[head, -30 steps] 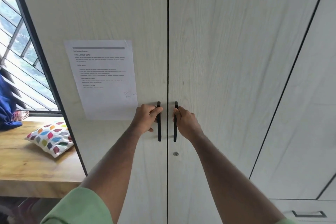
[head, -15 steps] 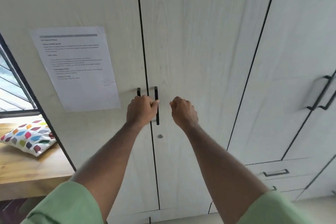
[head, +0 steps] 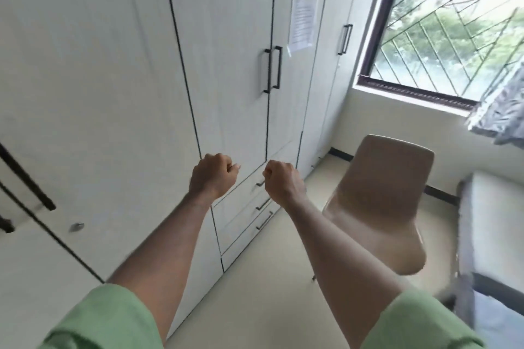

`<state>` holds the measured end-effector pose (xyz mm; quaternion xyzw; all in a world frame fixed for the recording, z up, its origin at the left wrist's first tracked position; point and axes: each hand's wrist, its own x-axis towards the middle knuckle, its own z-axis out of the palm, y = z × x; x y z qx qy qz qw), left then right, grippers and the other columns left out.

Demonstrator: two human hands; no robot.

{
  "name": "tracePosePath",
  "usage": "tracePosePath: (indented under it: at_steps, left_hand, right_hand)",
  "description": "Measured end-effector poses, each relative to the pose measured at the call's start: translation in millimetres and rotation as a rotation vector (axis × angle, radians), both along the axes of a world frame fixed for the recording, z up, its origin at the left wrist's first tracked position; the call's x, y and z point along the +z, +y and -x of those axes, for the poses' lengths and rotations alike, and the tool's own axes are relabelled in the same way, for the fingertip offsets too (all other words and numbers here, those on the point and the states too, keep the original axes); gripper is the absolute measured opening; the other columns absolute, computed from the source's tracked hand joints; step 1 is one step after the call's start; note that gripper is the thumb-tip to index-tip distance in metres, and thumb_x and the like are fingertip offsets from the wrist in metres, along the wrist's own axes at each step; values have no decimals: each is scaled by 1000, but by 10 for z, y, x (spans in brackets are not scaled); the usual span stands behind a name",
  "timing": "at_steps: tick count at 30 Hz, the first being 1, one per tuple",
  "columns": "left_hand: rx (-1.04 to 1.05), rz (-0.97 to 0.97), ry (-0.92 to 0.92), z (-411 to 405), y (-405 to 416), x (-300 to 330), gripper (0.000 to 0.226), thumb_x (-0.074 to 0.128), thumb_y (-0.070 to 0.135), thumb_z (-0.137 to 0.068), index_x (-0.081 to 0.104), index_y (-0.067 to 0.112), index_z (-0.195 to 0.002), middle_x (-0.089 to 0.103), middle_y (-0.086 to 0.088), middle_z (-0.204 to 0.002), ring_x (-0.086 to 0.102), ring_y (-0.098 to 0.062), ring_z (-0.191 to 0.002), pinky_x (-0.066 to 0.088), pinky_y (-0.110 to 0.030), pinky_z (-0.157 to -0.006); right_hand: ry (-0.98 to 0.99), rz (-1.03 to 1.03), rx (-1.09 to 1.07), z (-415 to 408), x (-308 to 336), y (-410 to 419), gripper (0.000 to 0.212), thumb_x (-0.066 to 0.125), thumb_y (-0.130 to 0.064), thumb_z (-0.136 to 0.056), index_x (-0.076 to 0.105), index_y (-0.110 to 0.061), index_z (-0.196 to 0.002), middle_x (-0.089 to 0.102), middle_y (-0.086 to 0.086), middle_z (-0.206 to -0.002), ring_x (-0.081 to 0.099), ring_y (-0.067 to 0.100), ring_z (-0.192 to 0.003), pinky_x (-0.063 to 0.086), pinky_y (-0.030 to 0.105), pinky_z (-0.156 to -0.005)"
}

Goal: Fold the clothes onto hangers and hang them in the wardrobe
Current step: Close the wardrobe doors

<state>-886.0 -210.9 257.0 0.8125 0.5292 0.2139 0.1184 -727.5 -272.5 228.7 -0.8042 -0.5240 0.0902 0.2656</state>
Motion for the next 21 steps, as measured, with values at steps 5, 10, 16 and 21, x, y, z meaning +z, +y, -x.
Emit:
tracePosePath:
  at_steps: [5,10,16,21]
  left_hand:
    - [-274,90,3,-1005,-435,-291,42,64,38,-92,52,12,-60,61,-10,-66,62,-38,-73,47,-34,-64]
    - [-486,109,22,-1842,-906,-487,48,65,33,-93,41,19,-54,49,-4,-58,59,-34,-67,40,-32,-62]
    - [-612,155,90,-2806,-1178,-911,41,64,35,-93,44,21,-59,56,-5,-69,55,-31,-71,41,-33,-65]
    - [-652,216,171,-3551,-1157,-1575,18,67,35,-91,65,17,-89,67,-1,-85,65,-29,-83,55,-40,-74]
  right_hand:
    - [9,81,-253,-796,-349,-909,20,46,-23,-98,66,-21,-95,67,5,-92,62,32,-83,53,40,-76]
    - [23,111,-469,-1450,-512,-1713,22,46,-27,-94,67,-23,-91,60,-2,-84,58,27,-80,47,36,-74]
    - [13,138,-598,-2351,-961,-2258,20,56,-23,-92,75,-26,-96,73,2,-93,67,30,-86,56,41,-80]
    - [81,169,-608,-3182,-1649,-2383,18,57,-19,-90,73,-17,-83,70,6,-80,64,32,-76,55,39,-69]
